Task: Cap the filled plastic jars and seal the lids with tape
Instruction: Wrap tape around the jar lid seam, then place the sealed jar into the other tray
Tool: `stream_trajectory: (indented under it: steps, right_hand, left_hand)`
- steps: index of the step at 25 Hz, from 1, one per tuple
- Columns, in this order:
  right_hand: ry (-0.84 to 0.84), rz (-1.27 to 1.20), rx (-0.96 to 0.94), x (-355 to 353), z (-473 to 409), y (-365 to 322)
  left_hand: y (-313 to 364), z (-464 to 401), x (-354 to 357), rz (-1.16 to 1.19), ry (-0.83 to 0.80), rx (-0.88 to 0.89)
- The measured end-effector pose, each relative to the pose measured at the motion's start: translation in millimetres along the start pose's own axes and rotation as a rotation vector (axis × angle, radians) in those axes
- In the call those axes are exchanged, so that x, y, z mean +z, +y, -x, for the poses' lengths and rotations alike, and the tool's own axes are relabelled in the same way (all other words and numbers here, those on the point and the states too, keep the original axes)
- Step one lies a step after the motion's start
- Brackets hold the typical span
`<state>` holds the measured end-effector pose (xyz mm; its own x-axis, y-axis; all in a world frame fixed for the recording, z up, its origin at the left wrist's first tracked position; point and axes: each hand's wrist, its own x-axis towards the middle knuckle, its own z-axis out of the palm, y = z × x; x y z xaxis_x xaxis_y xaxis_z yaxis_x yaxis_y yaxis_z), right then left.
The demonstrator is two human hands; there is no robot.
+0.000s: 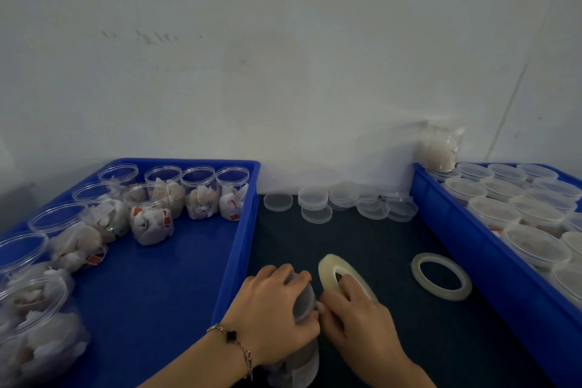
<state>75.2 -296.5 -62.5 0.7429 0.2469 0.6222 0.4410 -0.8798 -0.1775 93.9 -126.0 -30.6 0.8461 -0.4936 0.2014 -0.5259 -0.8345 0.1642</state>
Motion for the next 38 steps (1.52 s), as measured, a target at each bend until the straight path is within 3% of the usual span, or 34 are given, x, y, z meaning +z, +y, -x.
stream_trajectory:
  steps: [7,12,16,20,25,33,36,38]
  right_hand:
    - [0.094,-0.091,-0.010,4.2,-17.8,-1.0]
    - [0.003,-0.160,0.013,23.0,-31.4,1.1]
    - [-0.150,-0.143,0.364,17.6,-57.2,55.8]
    - [-0.392,0.017,0.087,25.9,-60.6,60.6]
    - [-0.548,0.183,0.065,50.9,-50.6,62.5]
    - [-0.679,-0.113,0.233,74.8,-31.3,59.7]
    - [-0.627,-0.106,0.231,65.8,-24.8,56.8]
    - [-0.617,-0.266,0.220,53.4,-17.2,50.9]
  left_hand:
    - [-4.6,3.5,-14.9,0.042,0.099,0.035]
    - [-7.0,2.8,-26.7,0.038,0.111,0.074]
    - [8.0,12.7,-29.9,0.262,0.003,0.206]
    - [4.4,3.0,-27.3,0.107,0.107,0.206]
    - [-13.2,7.5,-20.0,0.075,0.123,0.074]
    - [-13.9,6.0,-23.2,0.095,0.086,0.016]
    - [-16.6,4.8,-21.4,0.096,0.101,0.013]
    - [-18.4,3.9,-19.8,0.116,0.095,0.008]
